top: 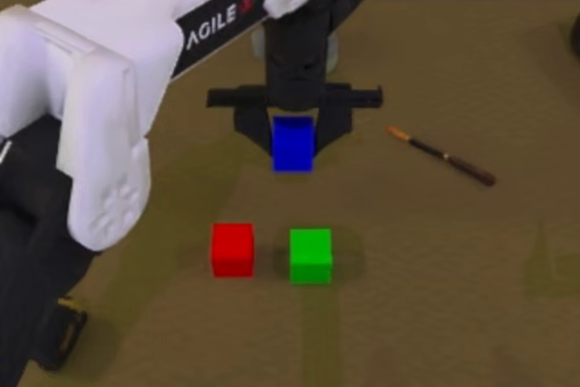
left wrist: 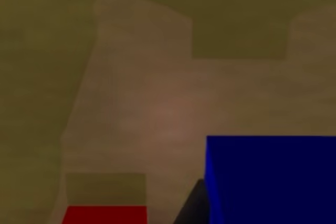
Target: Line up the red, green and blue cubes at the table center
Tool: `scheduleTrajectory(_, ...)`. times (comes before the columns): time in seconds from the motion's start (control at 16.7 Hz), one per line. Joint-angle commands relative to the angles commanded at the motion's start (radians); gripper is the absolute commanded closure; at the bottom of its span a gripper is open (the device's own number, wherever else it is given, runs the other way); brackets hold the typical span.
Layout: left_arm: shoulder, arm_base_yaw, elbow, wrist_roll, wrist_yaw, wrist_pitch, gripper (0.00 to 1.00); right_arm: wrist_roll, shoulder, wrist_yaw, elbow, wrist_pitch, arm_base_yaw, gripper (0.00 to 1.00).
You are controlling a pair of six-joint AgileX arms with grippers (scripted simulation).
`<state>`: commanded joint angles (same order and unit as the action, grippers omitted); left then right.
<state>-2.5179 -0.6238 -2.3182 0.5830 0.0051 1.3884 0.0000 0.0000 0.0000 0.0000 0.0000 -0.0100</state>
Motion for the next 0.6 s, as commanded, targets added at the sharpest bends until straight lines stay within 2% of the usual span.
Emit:
scheduleTrajectory(0.18, -0.036, -0.167, -0.091, 0.185, 0.000, 0.052, 1.00, 0.000, 0.000, 0.000, 0.000, 0.000, 0.000, 0.00)
scheduleTrajectory(0.3, -0.047, -0.239, -0.132, 0.258, -0.001, 0.072, 1.00, 0.000, 0.000, 0.000, 0.000, 0.000, 0.000, 0.00)
scheduleTrajectory(0.42, -0.050, -0.270, -0.151, 0.289, -0.003, 0.080, 1.00, 0.000, 0.000, 0.000, 0.000, 0.000, 0.000, 0.00)
scheduleTrajectory(0.6, -0.050, -0.271, -0.151, 0.290, -0.003, 0.080, 1.00, 0.000, 0.000, 0.000, 0.000, 0.000, 0.000, 0.00)
